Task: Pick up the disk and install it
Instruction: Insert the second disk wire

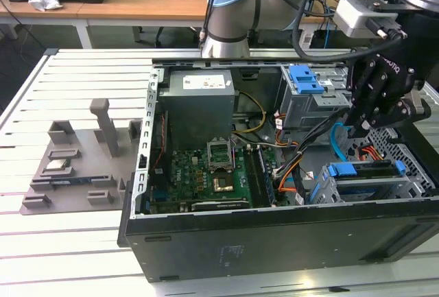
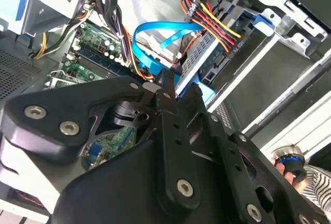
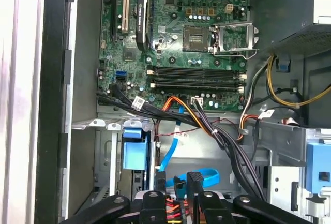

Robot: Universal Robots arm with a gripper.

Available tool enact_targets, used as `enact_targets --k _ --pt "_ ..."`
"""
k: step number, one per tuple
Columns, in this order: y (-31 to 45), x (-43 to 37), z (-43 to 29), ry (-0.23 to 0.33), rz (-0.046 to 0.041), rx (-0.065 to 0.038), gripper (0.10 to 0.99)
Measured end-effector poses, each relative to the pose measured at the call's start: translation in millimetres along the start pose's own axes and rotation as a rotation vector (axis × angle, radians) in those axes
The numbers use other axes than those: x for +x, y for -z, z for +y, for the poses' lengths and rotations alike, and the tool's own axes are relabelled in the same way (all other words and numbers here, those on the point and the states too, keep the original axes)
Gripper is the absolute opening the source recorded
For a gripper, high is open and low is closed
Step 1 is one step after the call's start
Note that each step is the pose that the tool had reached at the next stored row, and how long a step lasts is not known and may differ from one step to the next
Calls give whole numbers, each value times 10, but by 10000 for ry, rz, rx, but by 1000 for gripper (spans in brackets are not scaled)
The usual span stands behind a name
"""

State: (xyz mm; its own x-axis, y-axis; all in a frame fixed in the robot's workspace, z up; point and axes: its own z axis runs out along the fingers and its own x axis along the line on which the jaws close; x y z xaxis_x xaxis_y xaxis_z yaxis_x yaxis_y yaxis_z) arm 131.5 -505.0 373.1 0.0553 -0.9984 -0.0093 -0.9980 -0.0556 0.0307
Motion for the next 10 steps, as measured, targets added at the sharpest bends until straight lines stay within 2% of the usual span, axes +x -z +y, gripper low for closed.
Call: enact_targets --k 3,8,10 --pt "-57 0 -2 280 7 -24 302" --pt "-57 0 -2 297 8 -25 290" --pt "-58 0 -2 300 8 -25 161"
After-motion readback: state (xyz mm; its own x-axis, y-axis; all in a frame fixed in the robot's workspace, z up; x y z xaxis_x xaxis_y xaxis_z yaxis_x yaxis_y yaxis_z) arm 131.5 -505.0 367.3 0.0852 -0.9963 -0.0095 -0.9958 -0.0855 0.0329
